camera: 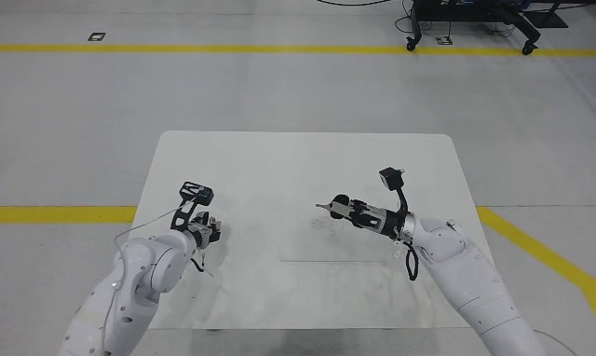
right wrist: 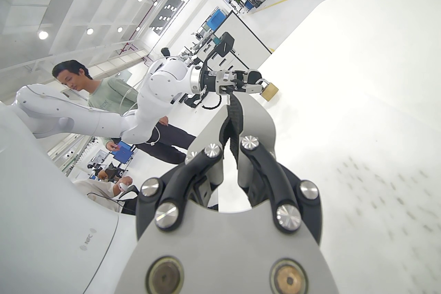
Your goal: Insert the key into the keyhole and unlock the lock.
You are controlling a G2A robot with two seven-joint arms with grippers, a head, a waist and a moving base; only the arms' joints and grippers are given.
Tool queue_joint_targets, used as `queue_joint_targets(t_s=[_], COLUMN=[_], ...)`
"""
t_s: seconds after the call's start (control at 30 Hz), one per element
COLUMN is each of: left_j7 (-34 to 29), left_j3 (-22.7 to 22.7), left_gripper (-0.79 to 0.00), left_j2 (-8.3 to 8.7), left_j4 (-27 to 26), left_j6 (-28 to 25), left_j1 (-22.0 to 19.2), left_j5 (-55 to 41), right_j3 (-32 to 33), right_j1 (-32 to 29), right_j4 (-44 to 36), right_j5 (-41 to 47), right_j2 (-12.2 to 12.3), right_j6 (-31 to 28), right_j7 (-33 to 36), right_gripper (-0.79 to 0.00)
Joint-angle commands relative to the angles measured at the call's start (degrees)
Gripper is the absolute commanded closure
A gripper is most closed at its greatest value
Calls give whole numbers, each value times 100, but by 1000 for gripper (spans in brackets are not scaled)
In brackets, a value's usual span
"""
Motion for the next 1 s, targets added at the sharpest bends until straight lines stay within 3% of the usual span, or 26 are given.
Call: queue_joint_targets(t_s=[0.0,0.07,0.97], left_j7=[-9,-11,-85], left_j3=[18,31,79], left_gripper=[-83,0,-12], left_j2=[-9,-19,-119], left_j4=[19,39,254], left_j6=[-6,-7,-40], left_j1=[-19,-40,-198], left_j5=[16,22,99], right_j3=[0,0,0], right_j1=[0,0,0], right_j4=[0,0,0], right_j5=[0,0,0], right_j2=[0,0,0], right_j6=[0,0,0], right_j7=[0,0,0], right_gripper=[0,0,0])
